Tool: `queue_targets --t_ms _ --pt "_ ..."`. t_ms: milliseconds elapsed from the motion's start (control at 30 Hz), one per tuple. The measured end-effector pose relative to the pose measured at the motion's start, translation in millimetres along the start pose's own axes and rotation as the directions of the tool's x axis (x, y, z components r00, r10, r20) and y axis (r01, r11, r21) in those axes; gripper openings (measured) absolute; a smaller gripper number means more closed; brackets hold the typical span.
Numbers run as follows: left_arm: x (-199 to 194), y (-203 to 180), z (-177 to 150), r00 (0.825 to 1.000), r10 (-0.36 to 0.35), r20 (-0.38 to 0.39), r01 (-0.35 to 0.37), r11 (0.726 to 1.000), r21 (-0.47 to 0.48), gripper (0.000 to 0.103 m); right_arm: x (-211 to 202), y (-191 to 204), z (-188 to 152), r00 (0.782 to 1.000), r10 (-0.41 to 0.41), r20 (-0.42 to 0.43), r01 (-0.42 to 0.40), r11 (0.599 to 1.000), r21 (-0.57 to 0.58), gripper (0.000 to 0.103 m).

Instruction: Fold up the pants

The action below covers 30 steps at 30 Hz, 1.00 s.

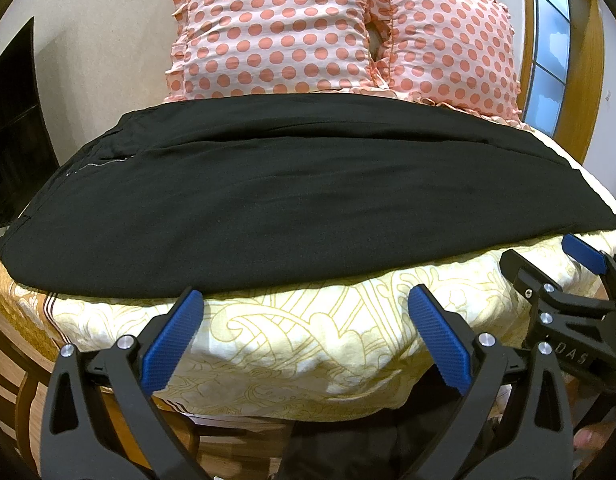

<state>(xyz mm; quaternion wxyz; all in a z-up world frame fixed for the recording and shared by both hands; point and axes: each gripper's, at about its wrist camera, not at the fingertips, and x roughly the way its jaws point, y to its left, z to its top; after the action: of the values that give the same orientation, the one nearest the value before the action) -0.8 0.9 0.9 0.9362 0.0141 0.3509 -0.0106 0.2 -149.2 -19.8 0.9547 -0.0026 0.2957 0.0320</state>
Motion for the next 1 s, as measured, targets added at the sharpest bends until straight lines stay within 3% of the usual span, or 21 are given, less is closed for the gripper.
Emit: queue_targets --t_ms 100,233,367,500,600,700,800,900,1000 --pt "-11.8 -0.4 3.6 1.0 0.008 0.013 -0.008 1.0 0.023 0.101 -12.8 -14.1 9.9 0.999 0.048 -0.023 -0.048 0.999 -0.001 0.102" --pt "-41.3 1.2 15.4 0.994 0.055 0.099 -0.063 0.995 0.081 0.101 -37.3 -37.8 36.5 0.998 0.035 0.046 -0.036 0.999 0.022 0.102" --pt "-49.8 14.7 46.7 0.988 0.046 0.147 -0.054 0.997 0.053 0.101 -50.2 -73.1 80.8 0.991 -0.065 0.113 0.063 0.998 0.027 0.102" --pt "-26.5 29.2 88.5 0.978 0.147 0.147 -0.147 0.989 -0.012 0.101 -18.3 -115.3 132.1 0.979 -0.177 0.105 0.169 0.982 0.081 0.102" --pt "1.9 40.2 124.9 0.966 0.221 0.134 -0.216 0.975 -0.045 0.101 30.4 -151.1 175.4 0.959 -0.281 0.037 0.275 0.954 0.118 0.102" --pt "22.7 48.5 149.9 0.957 0.264 0.121 -0.258 0.964 -0.062 0.101 94.4 -193.8 216.9 0.925 -0.372 -0.075 0.379 0.91 0.165 0.098" --pt "44.4 57.5 169.0 0.956 0.279 0.092 -0.271 0.958 -0.092 0.101 149.9 -233.0 245.1 0.894 -0.412 -0.175 0.444 0.868 0.224 0.086" --pt "65.8 65.8 182.7 0.963 0.265 0.054 -0.258 0.959 -0.118 0.101 215.9 -278.8 260.0 0.832 -0.446 -0.33 0.537 0.795 0.282 0.071" --pt "82.7 68.5 186.3 0.963 0.266 0.032 -0.261 0.959 -0.112 0.101 252.5 -305.9 258.8 0.79 -0.44 -0.428 0.592 0.73 0.342 0.064"
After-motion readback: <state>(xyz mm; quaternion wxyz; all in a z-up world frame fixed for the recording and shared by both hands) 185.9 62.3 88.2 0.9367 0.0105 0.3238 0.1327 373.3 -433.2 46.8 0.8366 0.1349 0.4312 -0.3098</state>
